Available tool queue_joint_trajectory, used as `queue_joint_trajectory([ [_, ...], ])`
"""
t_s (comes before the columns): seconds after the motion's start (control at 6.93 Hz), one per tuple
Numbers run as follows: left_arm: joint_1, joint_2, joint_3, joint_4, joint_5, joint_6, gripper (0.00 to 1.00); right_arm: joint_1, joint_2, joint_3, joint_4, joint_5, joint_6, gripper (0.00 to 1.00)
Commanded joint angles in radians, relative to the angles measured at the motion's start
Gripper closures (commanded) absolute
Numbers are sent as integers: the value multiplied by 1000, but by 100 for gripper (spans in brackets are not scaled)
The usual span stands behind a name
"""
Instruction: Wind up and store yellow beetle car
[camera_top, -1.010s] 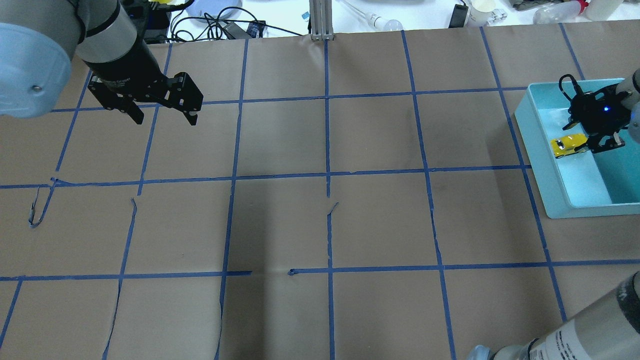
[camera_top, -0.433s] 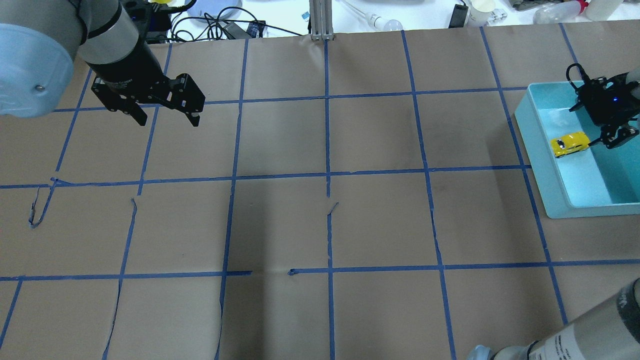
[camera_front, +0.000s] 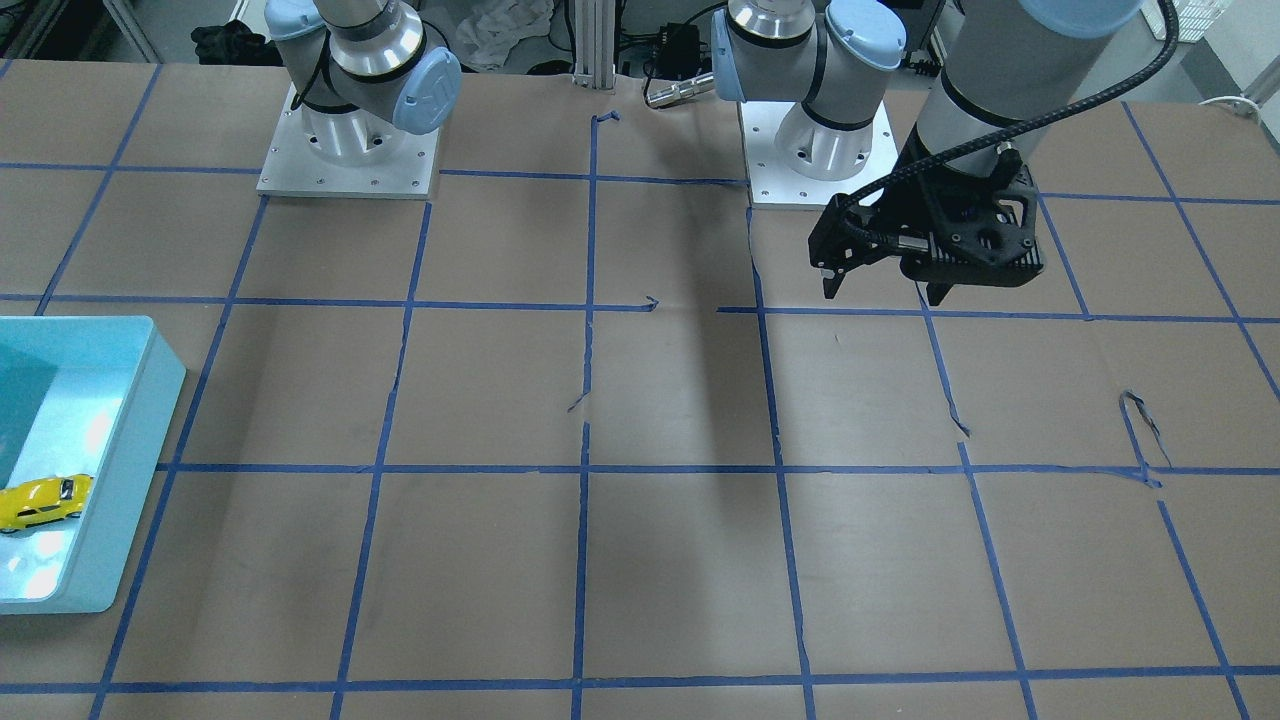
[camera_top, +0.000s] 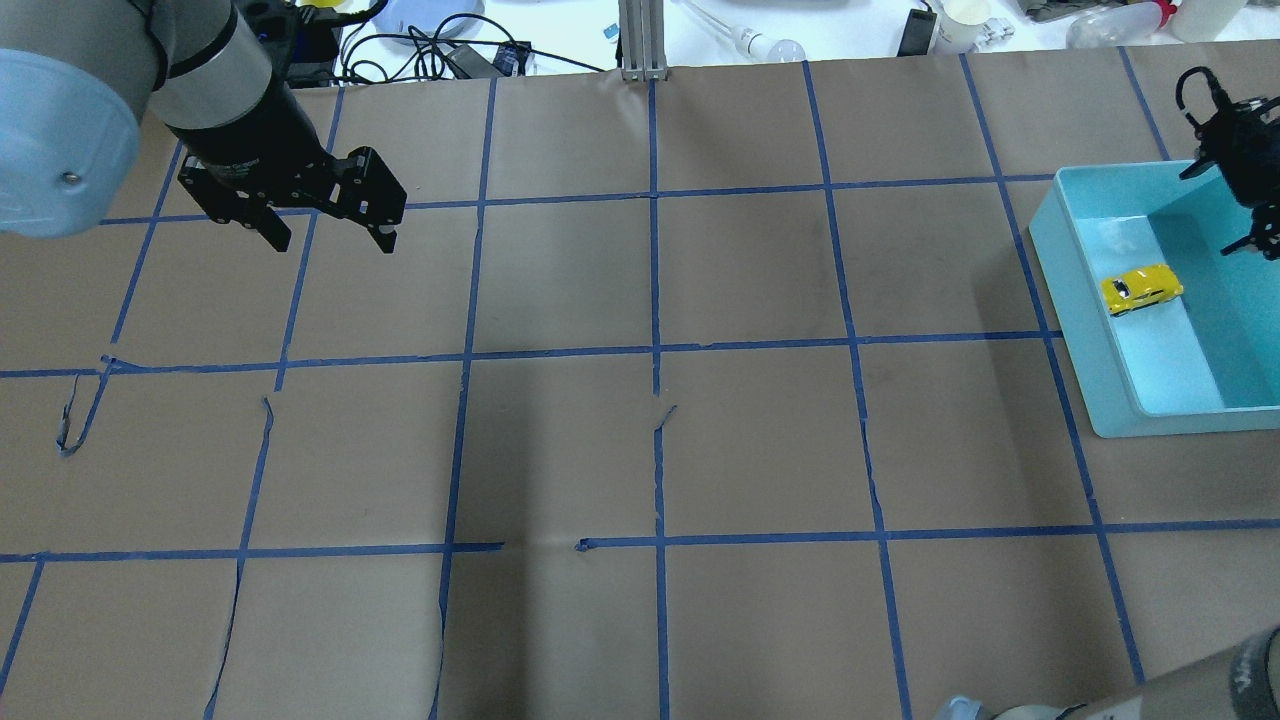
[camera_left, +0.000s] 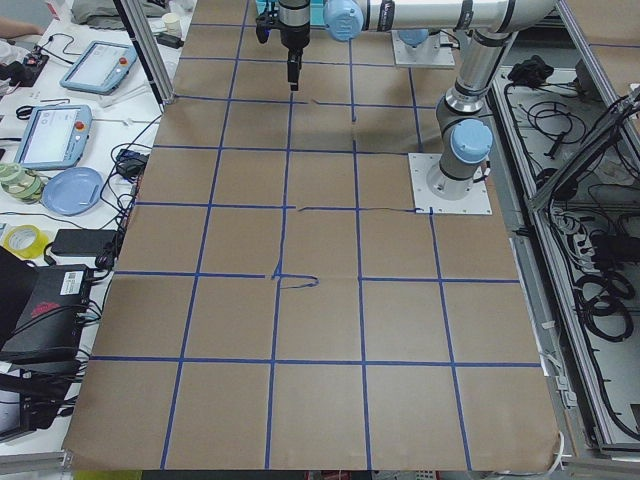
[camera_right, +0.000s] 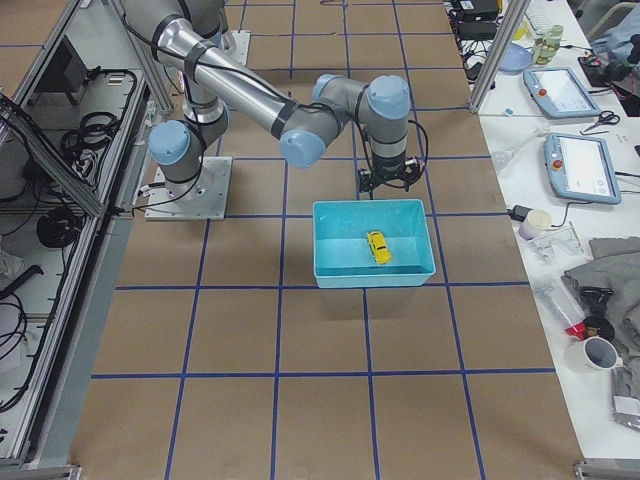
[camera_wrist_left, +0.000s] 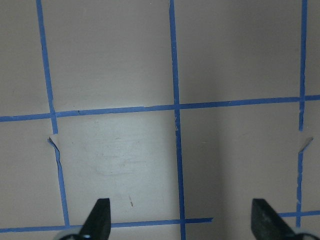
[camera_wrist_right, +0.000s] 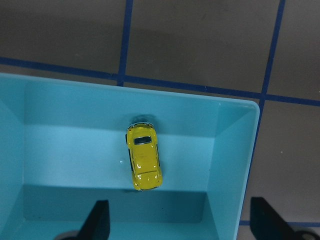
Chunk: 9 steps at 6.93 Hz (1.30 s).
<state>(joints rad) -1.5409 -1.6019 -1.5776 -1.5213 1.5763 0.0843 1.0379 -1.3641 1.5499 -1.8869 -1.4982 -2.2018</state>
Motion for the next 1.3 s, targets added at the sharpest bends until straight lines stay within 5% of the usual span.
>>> queue_joint_trajectory([
  [0.0,1,0,7,3,2,2,0,107,-15,-144,219,-52,295,0],
  [0.58,-5,5,-5,6,14,52,0,262,-93,-163,319,16,1023,0],
  [1.15,-4,10,-7,4,16,51,0,462,-121,-163,318,0,1527,0],
])
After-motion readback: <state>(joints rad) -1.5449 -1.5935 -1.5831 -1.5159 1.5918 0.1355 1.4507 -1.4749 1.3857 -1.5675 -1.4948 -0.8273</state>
